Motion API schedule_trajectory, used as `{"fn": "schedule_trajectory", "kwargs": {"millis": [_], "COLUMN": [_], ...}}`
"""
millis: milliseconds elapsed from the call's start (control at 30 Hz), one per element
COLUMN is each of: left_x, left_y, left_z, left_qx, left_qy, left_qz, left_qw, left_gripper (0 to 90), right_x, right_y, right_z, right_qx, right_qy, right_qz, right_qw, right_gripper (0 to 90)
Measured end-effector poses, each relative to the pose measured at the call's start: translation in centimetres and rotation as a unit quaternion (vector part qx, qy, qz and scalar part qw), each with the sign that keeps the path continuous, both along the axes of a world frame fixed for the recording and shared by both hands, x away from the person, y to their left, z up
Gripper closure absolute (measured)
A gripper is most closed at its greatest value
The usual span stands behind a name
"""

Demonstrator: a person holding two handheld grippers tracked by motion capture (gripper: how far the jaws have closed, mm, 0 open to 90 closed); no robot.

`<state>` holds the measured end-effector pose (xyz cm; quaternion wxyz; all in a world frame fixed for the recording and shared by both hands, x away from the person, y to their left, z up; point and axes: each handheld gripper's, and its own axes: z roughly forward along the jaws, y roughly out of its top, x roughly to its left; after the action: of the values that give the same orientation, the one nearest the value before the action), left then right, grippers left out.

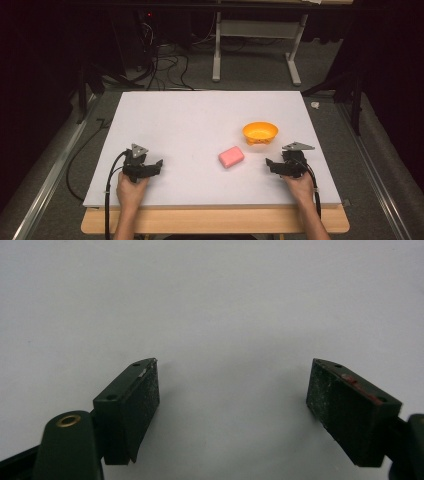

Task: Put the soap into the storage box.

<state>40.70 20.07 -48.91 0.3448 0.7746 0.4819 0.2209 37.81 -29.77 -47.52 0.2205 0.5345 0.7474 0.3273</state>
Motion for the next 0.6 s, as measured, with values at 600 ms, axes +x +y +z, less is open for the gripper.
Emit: {"fn": "schedule_trajectory", "kwargs": {"millis": [600], "left_x": [0.0], "left_y": [0.0], "left_z": [0.0], "left_qx": [0.004], "left_qy": [-0.001], "left_qz": [0.0], "left_qw": [1.0], "left_gripper": [21.8], "right_x": [-1.7], "right_y": [2.7], "right_z": [2.4], "right_qx": [0.044], "right_qy": [-0.027], "right_qz": [0.046], "right_qw": [0.9976], "right_gripper": [23.1]}}
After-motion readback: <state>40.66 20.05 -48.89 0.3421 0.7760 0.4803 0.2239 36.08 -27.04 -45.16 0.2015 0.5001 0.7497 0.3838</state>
